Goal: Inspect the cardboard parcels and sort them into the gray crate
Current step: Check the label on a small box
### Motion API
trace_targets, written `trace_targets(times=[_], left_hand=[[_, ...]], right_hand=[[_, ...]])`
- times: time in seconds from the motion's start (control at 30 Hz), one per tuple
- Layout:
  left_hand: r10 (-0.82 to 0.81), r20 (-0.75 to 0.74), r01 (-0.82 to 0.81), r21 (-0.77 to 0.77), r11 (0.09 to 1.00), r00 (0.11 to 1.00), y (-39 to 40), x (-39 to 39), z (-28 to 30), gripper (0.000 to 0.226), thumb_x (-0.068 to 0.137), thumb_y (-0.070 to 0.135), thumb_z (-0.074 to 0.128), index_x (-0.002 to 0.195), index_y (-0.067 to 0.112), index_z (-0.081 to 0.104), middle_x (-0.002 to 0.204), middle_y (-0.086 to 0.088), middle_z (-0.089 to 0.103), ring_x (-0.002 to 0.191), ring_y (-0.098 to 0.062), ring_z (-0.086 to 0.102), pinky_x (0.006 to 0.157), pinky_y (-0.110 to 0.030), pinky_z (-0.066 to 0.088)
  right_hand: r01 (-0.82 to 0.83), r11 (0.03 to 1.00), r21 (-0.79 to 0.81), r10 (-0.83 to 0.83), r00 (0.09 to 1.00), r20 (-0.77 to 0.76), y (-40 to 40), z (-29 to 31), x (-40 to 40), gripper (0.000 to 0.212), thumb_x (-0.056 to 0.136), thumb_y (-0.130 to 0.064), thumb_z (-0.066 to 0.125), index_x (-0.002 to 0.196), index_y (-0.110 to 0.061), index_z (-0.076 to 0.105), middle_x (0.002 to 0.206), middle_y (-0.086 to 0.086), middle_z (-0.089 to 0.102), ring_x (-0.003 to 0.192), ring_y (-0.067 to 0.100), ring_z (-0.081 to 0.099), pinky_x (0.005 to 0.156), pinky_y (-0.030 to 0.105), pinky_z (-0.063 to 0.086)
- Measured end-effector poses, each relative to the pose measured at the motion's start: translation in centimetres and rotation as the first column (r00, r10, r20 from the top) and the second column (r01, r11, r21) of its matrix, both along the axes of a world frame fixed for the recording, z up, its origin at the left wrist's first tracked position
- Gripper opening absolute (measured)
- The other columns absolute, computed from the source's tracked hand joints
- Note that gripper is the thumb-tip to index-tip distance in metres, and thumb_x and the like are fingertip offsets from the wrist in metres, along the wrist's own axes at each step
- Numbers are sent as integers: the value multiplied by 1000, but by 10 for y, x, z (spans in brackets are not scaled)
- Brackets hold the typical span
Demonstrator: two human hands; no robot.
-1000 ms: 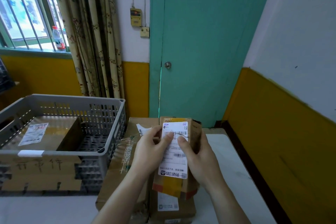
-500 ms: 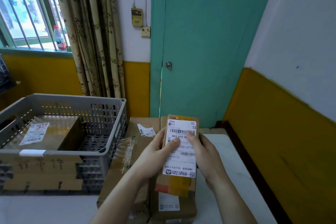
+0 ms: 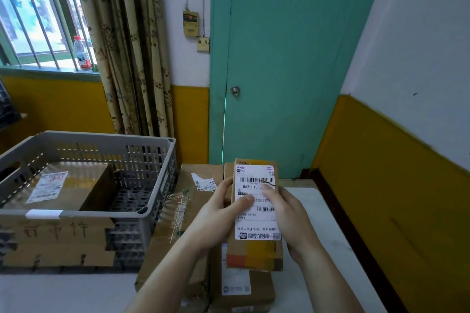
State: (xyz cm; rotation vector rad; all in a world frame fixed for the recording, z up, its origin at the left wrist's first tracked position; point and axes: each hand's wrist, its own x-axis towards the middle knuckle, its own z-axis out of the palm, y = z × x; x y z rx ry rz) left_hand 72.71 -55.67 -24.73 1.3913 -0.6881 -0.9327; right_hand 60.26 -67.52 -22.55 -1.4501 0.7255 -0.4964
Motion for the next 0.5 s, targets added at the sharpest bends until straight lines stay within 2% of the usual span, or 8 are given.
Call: trace_targets(times=[0.2, 0.37, 0.5], left_hand=[[31, 21, -32, 48, 998, 999, -3, -2, 3, 77, 79, 53, 76, 146, 43, 38, 109, 1, 80, 96, -26, 79, 89, -50, 62], [34, -5, -33, 99, 994, 999, -3, -2, 8, 64, 88, 46, 74, 141, 44, 38, 105, 5, 81, 93, -23, 79, 85, -47, 64], [42, -2, -41, 143, 989, 999, -4, -5, 11, 59, 93, 42, 72, 142, 41, 40, 103, 4, 81, 91, -22, 80, 83, -45, 65]], right_hand=[[25, 997, 77, -27, 1000, 16, 2, 3, 0, 20, 101, -31, 58, 113, -22, 71, 97, 6, 80, 86, 28, 78, 63, 35, 63], [29, 993, 118, -26, 999, -33, 2, 3, 0, 26, 101, -39, 56, 109, -22, 74, 95, 6, 81, 84, 27, 79, 58, 30, 60], [51, 991, 127, -45, 998, -52, 0, 3, 1, 26, 100, -35, 57, 105, -17, 75, 90, 8, 80, 80, 27, 79, 55, 30, 60]])
